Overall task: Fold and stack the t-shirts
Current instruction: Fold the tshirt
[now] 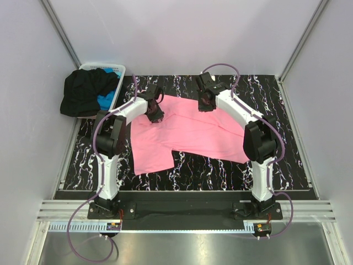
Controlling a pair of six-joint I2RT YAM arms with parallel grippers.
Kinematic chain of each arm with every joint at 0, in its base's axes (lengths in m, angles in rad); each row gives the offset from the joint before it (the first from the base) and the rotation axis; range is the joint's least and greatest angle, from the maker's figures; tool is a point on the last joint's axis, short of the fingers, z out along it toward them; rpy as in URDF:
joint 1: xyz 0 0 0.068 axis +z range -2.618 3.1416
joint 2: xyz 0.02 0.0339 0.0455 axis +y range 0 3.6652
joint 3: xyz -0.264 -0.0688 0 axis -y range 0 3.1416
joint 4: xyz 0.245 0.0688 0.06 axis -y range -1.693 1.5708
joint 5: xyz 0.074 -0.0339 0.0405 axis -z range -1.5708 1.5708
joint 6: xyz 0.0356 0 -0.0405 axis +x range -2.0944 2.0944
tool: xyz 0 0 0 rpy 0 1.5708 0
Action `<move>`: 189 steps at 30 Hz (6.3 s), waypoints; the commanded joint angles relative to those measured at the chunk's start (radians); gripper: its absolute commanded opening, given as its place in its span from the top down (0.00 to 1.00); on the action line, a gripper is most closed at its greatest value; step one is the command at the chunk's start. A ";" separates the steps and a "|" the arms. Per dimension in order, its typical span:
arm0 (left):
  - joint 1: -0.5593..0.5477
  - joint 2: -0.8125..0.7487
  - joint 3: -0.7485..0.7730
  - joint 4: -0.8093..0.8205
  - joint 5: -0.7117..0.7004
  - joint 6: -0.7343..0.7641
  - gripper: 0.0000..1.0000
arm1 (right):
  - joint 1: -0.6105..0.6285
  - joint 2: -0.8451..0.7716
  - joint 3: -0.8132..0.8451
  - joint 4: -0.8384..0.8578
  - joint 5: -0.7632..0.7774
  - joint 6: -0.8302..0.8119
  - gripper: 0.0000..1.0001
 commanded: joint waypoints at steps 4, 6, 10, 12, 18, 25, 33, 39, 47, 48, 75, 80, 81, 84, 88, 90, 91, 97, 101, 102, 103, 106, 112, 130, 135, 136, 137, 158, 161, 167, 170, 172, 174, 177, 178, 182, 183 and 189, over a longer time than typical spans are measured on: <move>-0.003 -0.002 0.017 0.007 -0.005 -0.011 0.87 | -0.006 -0.005 0.009 0.018 -0.004 0.004 0.75; -0.003 -0.002 0.014 0.000 -0.008 -0.008 0.85 | -0.009 -0.005 0.009 0.018 -0.003 0.002 0.76; -0.003 -0.009 0.005 -0.007 -0.017 -0.006 0.72 | -0.009 -0.003 0.008 0.017 -0.009 0.004 0.75; -0.003 -0.023 -0.003 -0.012 -0.023 -0.005 0.69 | -0.009 -0.002 0.006 0.017 -0.015 0.005 0.76; -0.003 -0.043 -0.034 -0.015 -0.037 -0.002 0.67 | -0.008 0.003 0.009 0.017 -0.016 0.012 0.76; -0.006 -0.032 -0.042 -0.020 -0.030 -0.003 0.70 | -0.009 0.003 0.005 0.017 -0.024 0.015 0.76; -0.011 -0.043 -0.023 -0.020 -0.013 0.001 1.00 | -0.009 0.009 0.008 0.017 -0.027 0.015 0.76; -0.014 -0.086 -0.035 -0.026 -0.002 0.006 1.00 | -0.009 0.016 0.012 0.017 -0.042 0.015 0.76; -0.032 -0.144 -0.058 -0.035 -0.010 0.015 1.00 | -0.008 0.021 0.009 0.015 -0.050 0.016 0.76; -0.034 -0.147 -0.063 -0.033 -0.010 0.017 1.00 | -0.009 0.021 0.009 0.017 -0.050 0.018 0.76; -0.062 -0.187 -0.094 -0.049 -0.102 0.047 0.93 | -0.009 0.032 0.006 0.015 -0.061 0.015 0.77; -0.063 -0.181 -0.089 -0.049 -0.094 0.051 0.89 | -0.009 0.033 0.009 0.017 -0.062 0.016 0.77; -0.063 -0.183 -0.089 -0.049 -0.092 0.052 0.85 | -0.008 0.033 0.011 0.017 -0.061 0.015 0.77; -0.063 -0.184 -0.088 -0.049 -0.092 0.057 0.82 | -0.009 0.035 0.012 0.017 -0.061 0.018 0.77; -0.065 -0.181 -0.086 -0.049 -0.080 0.060 1.00 | -0.008 0.036 0.014 0.017 -0.061 0.015 0.77; -0.066 -0.184 -0.089 -0.049 -0.074 0.060 1.00 | -0.009 0.036 0.014 0.015 -0.061 0.018 0.77; -0.068 -0.186 -0.091 -0.049 -0.075 0.060 1.00 | -0.009 0.035 0.014 0.017 -0.059 0.016 0.77; -0.081 -0.209 -0.101 -0.047 -0.051 0.064 1.00 | -0.009 0.036 0.012 0.017 -0.061 0.018 0.77; -0.108 -0.245 -0.127 -0.050 -0.023 0.077 1.00 | -0.009 0.036 0.011 0.017 -0.064 0.019 0.77; -0.114 -0.258 -0.137 -0.050 -0.026 0.078 1.00 | -0.009 0.036 0.011 0.017 -0.064 0.021 0.77; -0.124 -0.268 -0.143 -0.050 -0.028 0.081 1.00 | -0.008 0.036 0.011 0.017 -0.065 0.021 0.77; -0.140 -0.299 -0.166 -0.050 -0.032 0.089 1.00 | -0.008 0.039 0.012 0.015 -0.067 0.021 0.77; -0.149 -0.322 -0.192 -0.050 -0.049 0.090 1.00 | -0.008 0.041 0.014 0.015 -0.075 0.024 0.77; -0.148 -0.344 -0.189 -0.069 -0.112 0.084 0.35 | -0.112 0.024 0.005 -0.040 -0.004 0.149 0.70; -0.086 -0.292 -0.109 -0.069 -0.004 0.089 0.34 | -0.216 0.023 -0.015 -0.065 -0.062 0.205 0.69; -0.051 -0.276 -0.086 -0.069 0.028 0.089 0.34 | -0.231 0.029 -0.014 -0.071 -0.071 0.203 0.69; -0.033 -0.255 -0.072 -0.075 0.052 0.093 0.35 | -0.235 0.035 -0.006 -0.094 -0.070 0.211 0.69; 0.084 0.060 0.149 -0.133 0.274 0.126 0.38 | -0.253 0.113 0.037 -0.290 -0.104 0.332 0.72; 0.090 0.063 0.147 -0.156 0.251 0.118 0.38 | -0.255 0.147 0.054 -0.321 -0.125 0.340 0.74; 0.100 0.051 0.150 -0.208 0.160 0.100 0.40 | -0.256 0.199 0.098 -0.348 -0.134 0.344 0.74; 0.104 0.066 0.172 -0.254 0.104 0.087 0.41 | -0.258 0.236 0.149 -0.379 -0.130 0.346 0.73; 0.109 0.084 0.205 -0.291 0.071 0.081 0.42 | -0.261 0.265 0.195 -0.405 -0.127 0.343 0.73; 0.116 0.118 0.256 -0.319 0.053 0.080 0.42 | -0.267 0.294 0.227 -0.419 -0.124 0.338 0.72; 0.130 0.156 0.319 -0.361 0.046 0.080 0.43 | -0.279 0.335 0.298 -0.465 -0.119 0.334 0.72; 0.133 0.164 0.331 -0.362 0.047 0.080 0.43 | -0.282 0.345 0.336 -0.473 -0.121 0.332 0.72; 0.142 0.198 0.388 -0.366 0.079 0.087 0.43 | -0.290 0.398 0.436 -0.516 -0.122 0.320 0.72; 0.142 0.204 0.400 -0.366 0.086 0.089 0.43 | -0.290 0.417 0.451 -0.526 -0.122 0.318 0.72; 0.142 0.222 0.428 -0.365 0.092 0.100 0.43 | -0.291 0.444 0.488 -0.534 -0.125 0.309 0.72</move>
